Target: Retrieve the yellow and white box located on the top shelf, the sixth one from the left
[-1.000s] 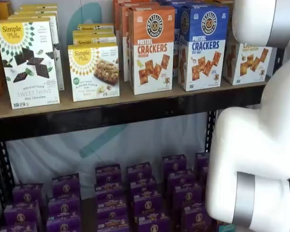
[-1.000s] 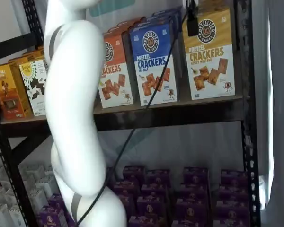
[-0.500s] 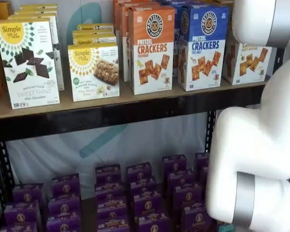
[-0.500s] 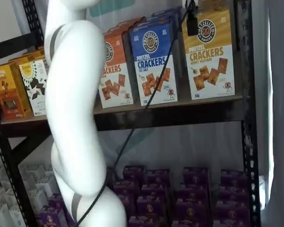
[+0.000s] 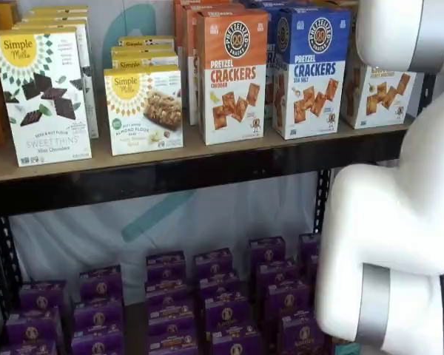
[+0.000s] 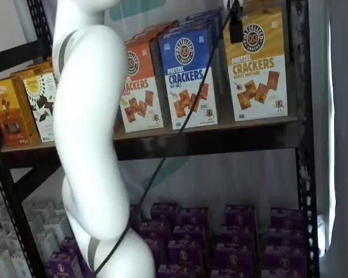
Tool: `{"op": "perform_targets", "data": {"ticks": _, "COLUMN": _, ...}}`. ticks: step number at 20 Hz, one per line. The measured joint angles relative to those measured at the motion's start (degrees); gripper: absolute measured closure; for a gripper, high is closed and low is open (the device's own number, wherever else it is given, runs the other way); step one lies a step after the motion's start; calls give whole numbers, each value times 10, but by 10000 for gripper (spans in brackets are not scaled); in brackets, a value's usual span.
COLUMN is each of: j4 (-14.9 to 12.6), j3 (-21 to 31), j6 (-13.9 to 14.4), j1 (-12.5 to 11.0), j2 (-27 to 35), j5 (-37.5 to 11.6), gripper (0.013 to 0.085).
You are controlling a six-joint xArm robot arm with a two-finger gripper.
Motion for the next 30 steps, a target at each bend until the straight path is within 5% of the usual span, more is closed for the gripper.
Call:
{"op": "perform_targets", "data": {"ticks": 22, "j4": 17, "j3": 149, "j6": -42, "j1": -49, "j2": -170, "j5": 13, "gripper": 370}}
{"op": "perform_targets", "data": {"ticks": 30, "j4": 8, "j3": 199, "j6": -22, "j1": -33, "j2": -238, "j5": 51, "gripper": 370}}
